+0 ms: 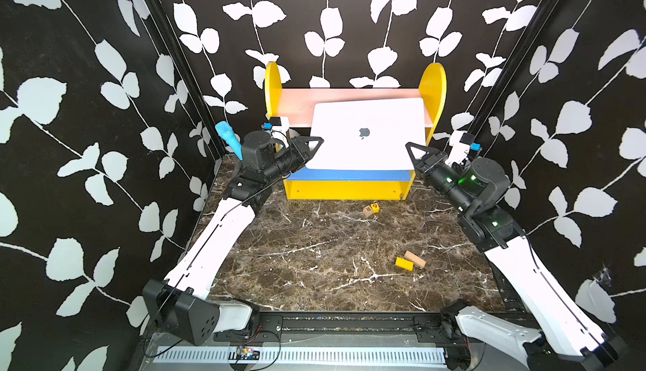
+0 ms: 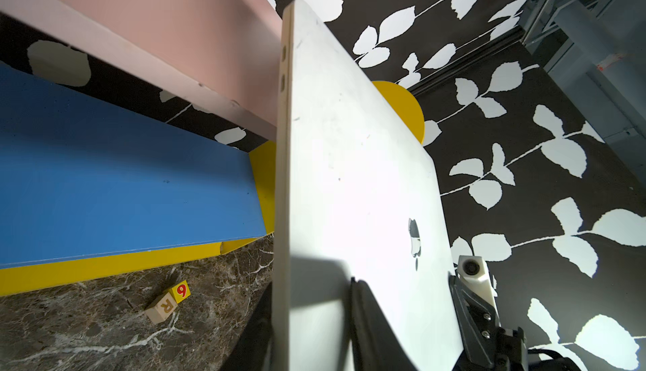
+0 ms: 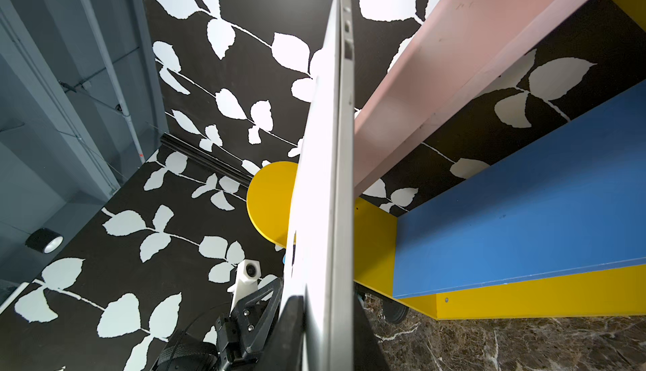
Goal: Close the laptop lid and set it aside
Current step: Pick up the laptop from the center of the board, then place the laptop on the shelf.
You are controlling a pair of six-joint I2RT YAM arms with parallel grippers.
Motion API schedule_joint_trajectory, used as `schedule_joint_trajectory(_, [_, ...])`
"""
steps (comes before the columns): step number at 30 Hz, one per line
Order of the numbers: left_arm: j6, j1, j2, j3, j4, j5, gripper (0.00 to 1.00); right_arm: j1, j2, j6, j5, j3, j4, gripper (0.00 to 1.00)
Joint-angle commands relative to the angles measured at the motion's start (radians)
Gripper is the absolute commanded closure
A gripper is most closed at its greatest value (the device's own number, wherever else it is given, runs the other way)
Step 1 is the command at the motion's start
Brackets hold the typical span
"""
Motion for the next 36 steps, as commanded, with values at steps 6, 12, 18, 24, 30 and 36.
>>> schedule_joint_trajectory(6, [-0.022,-0.053,0.058,0.180,0.151,0.166,1.00,0.041,0.159,-0.092,-0.374,0.033,-0.092,0.92])
schedule_joint_trajectory(12, [-0.049,-0.032,0.110,0.237,0.139,0.172,1.00,0.008,0.215,-0.032,-0.418,0.063,-0.057,0.88])
schedule_joint_trajectory(18, [-0.053,-0.022,0.136,0.272,0.108,0.158,0.95,-0.008,0.245,0.007,-0.428,0.058,-0.020,0.86])
schedule_joint_trajectory(24, [-0.077,-0.011,0.160,0.296,0.104,0.142,0.90,-0.024,0.263,0.029,-0.436,0.066,-0.016,0.78])
schedule_joint_trajectory(30, [-0.089,-0.009,0.184,0.336,0.085,0.123,0.81,-0.036,0.277,0.045,-0.441,0.111,-0.017,0.71])
schedule_joint_trajectory(36, [-0.091,-0.008,0.202,0.368,0.061,0.113,0.68,-0.047,0.291,0.077,-0.444,0.125,0.005,0.71])
